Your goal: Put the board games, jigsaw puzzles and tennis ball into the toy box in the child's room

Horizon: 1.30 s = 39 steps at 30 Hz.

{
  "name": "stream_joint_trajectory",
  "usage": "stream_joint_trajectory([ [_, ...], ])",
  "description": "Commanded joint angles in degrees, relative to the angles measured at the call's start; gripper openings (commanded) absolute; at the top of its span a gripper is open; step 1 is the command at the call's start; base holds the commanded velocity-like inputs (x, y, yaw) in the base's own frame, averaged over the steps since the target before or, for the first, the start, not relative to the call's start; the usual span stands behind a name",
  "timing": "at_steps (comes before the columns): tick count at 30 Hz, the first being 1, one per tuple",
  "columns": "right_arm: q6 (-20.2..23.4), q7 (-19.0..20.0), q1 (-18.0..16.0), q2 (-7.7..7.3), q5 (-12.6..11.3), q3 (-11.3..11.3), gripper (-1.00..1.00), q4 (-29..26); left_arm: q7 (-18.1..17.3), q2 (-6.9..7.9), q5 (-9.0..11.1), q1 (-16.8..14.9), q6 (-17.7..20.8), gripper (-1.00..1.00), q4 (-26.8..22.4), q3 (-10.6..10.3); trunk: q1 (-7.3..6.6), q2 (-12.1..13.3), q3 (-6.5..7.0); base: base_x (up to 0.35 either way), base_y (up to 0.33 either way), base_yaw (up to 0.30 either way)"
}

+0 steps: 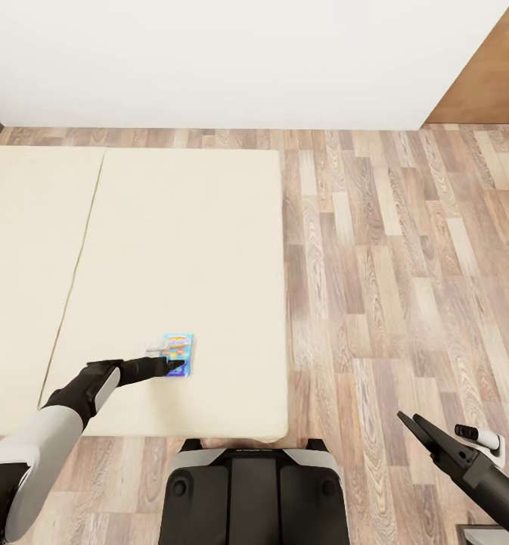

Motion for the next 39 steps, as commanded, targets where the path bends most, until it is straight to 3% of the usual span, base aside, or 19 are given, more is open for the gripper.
stream_joint_trajectory([
  [1, 0.4, -0.1, 0.0, -0.02, -0.3, 0.0, 1.00, 0.0, 0.0, 0.04, 0.6, 0.0, 0.6, 1.00, -0.1, 0.0, 0.04, -0.1, -0.06, 0.000, -0.091, 0.000],
  [24, 0.4, -0.1, 0.0, -0.05, -0.3, 0.0, 1.00, 0.0, -0.1, 0.00, 0.7, 0.0, 0.6, 1.00, -0.5, 0.1, 0.04, -0.1, -0.06, 0.000, -0.153, 0.000],
  [27, 0.4, -0.1, 0.0, -0.09, -0.3, 0.0, 1.00, 0.0, -0.2, 0.36, 0.7, 0.0, 0.7, 1.00, -0.6, 0.4, 0.04, -0.1, -0.06, 0.000, -0.018, 0.000],
  [33, 0.4, -0.1, 0.0, -0.11, -0.3, 0.0, 1.00, 0.0, -4.0, 2.32, 0.8, -0.4, 1.8, 1.00, -1.3, 0.9, 0.04, -0.1, -0.06, 0.000, -0.005, 0.000],
  [39, 0.4, -0.1, 0.0, -0.10, -0.3, 0.0, 1.00, 0.0, -4.6, 2.68, 0.8, -1.8, 5.4, 1.00, -2.6, 1.0, 0.04, -0.1, -0.06, 0.000, 0.000, 0.000],
])
